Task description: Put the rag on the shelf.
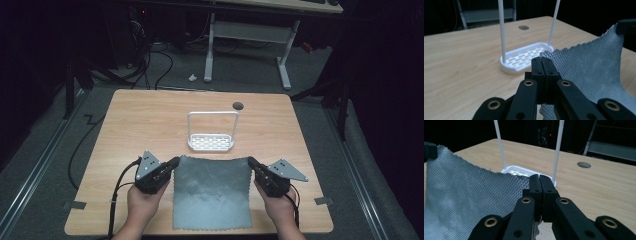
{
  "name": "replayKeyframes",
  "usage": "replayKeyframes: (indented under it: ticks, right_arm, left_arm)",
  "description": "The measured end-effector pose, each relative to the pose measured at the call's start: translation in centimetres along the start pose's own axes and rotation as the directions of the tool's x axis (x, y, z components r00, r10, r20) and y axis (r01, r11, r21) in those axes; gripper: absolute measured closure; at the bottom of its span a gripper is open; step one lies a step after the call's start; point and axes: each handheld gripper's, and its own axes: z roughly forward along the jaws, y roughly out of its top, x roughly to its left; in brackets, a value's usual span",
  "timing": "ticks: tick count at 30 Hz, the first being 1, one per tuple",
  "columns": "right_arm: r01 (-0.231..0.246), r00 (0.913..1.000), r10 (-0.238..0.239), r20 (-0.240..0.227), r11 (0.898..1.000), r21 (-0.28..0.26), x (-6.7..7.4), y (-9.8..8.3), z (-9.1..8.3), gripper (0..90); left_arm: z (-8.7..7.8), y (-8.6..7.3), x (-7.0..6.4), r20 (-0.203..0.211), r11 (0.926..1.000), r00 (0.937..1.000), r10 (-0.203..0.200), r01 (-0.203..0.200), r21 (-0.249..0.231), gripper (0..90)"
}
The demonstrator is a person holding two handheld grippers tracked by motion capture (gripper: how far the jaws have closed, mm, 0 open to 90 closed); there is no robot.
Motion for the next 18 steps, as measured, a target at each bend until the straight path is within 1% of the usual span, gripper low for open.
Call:
replayKeyframes:
  ticks: [1, 3, 4, 5, 6, 7, 8, 10, 11, 12, 14, 18]
  right_arm:
    - [0.000, 1.0000, 0.000, 0.000, 1.000, 0.000, 0.0, 0.0, 0.0, 90.0]
    - [0.006, 1.0000, -0.006, 0.006, 1.000, -0.026, -0.1, 0.7, -0.2, 90.0]
    - [0.006, 1.0000, -0.006, 0.006, 1.000, -0.026, -0.1, 0.7, -0.2, 90.0]
    - [0.009, 0.9999, -0.009, 0.011, 0.999, -0.035, -0.3, 1.2, -0.3, 90.0]
    - [0.009, 0.9999, -0.009, 0.011, 0.999, -0.035, -0.3, 1.2, -0.3, 90.0]
    - [0.010, 0.9999, -0.009, 0.011, 0.999, -0.039, -0.3, 1.5, -0.3, 90.0]
    - [0.006, 1.0000, -0.006, 0.006, 0.999, -0.048, -0.6, 2.2, -0.3, 90.0]
    - [0.008, 1.0000, -0.008, 0.005, 0.999, -0.053, -0.6, 2.4, -0.4, 90.0]
    - [0.011, 0.9999, -0.011, 0.005, 0.998, -0.061, -0.7, 2.8, -0.4, 90.0]
    - [0.021, 0.9998, -0.020, 0.007, 0.997, -0.071, -0.8, 3.5, -0.5, 90.0]
    - [0.025, 0.9997, -0.024, 0.008, 0.997, -0.072, -0.9, 3.8, -0.5, 90.0]
    - [0.035, 0.9993, -0.034, 0.012, 0.995, -0.096, -1.0, 5.1, -0.6, 90.0]
  left_arm:
    - [0.0, 0.4, 0.0, -0.003, 1.0000, 1.0000, 0.003, -0.003, -0.008, 89.5]
    - [0.1, 1.2, 0.1, -0.004, 0.9997, 1.0000, 0.006, -0.006, -0.025, 89.5]
    - [0.1, 1.2, 0.1, -0.004, 0.9997, 1.0000, 0.006, -0.006, -0.025, 89.5]
    - [0.2, 1.8, 0.2, -0.013, 0.9992, 0.9999, 0.008, -0.008, -0.038, 89.5]
    - [0.2, 1.8, 0.2, -0.013, 0.9992, 0.9999, 0.008, -0.008, -0.038, 89.5]
    - [0.3, 2.1, 0.3, -0.010, 0.9991, 0.9999, 0.005, -0.005, -0.042, 89.5]
    - [0.4, 2.6, 0.3, -0.005, 0.9988, 1.0000, 0.005, -0.005, -0.050, 89.5]
    - [0.4, 2.9, 0.3, -0.012, 0.9984, 0.9999, 0.011, -0.012, -0.055, 89.5]
    - [0.5, 3.1, 0.3, -0.005, 0.9982, 0.9999, 0.015, -0.015, -0.058, 89.5]
    - [0.5, 3.3, 0.3, -0.008, 0.9980, 0.9998, 0.021, -0.021, -0.060, 89.5]
    - [0.5, 3.7, 0.3, -0.007, 0.9975, 0.9997, 0.022, -0.023, -0.066, 89.5]
    - [0.6, 4.5, 0.5, -0.011, 0.9965, 0.9997, 0.023, -0.024, -0.080, 89.5]
